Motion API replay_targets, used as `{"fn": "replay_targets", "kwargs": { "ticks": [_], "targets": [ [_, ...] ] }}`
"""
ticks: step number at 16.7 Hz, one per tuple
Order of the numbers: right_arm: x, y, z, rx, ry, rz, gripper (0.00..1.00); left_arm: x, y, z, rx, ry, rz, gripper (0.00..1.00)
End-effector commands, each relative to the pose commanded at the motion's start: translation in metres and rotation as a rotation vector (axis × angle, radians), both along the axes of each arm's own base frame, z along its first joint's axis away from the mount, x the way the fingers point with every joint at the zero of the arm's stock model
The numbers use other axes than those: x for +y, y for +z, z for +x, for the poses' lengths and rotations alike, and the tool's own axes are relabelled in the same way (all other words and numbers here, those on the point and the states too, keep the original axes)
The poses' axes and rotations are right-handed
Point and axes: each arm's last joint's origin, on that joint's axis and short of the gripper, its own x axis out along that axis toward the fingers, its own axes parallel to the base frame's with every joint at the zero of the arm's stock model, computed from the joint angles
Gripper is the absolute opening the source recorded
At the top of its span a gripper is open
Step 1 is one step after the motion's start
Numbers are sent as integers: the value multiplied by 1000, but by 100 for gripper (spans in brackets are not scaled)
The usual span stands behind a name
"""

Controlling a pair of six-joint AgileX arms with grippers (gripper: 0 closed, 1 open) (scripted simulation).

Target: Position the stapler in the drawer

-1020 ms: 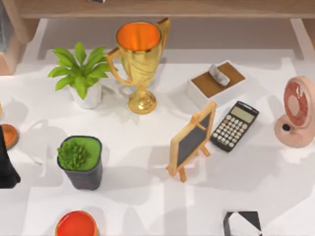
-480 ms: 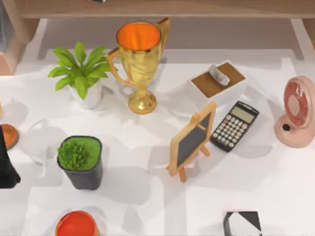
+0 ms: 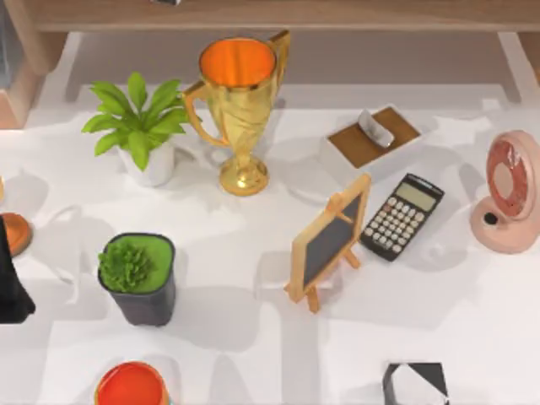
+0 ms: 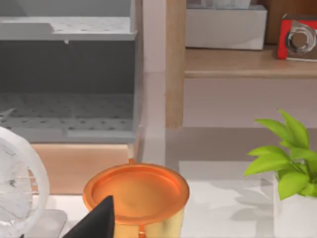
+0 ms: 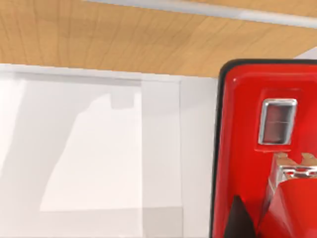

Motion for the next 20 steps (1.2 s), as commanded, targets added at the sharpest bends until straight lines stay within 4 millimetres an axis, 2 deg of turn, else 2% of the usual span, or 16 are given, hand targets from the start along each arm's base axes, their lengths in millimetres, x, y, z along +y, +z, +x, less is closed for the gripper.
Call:
{"fn": "replay_targets", "kwargs": {
  "ticks": [4, 8, 11, 13, 20],
  "targets": [
    [-12, -75, 32, 219, -24, 113, 0, 0, 0, 0, 0, 0, 0, 100],
    [-13, -157, 56, 437, -33, 216, 0, 0, 0, 0, 0, 0, 0, 100],
    [-9, -198, 65, 533, -42, 255, 0, 0, 0, 0, 0, 0, 0, 100],
    [-9, -210, 66, 567, -51, 266, 0, 0, 0, 0, 0, 0, 0, 100],
    [-12, -212, 65, 568, -59, 270, 0, 0, 0, 0, 0, 0, 0, 100]
  ]
}}
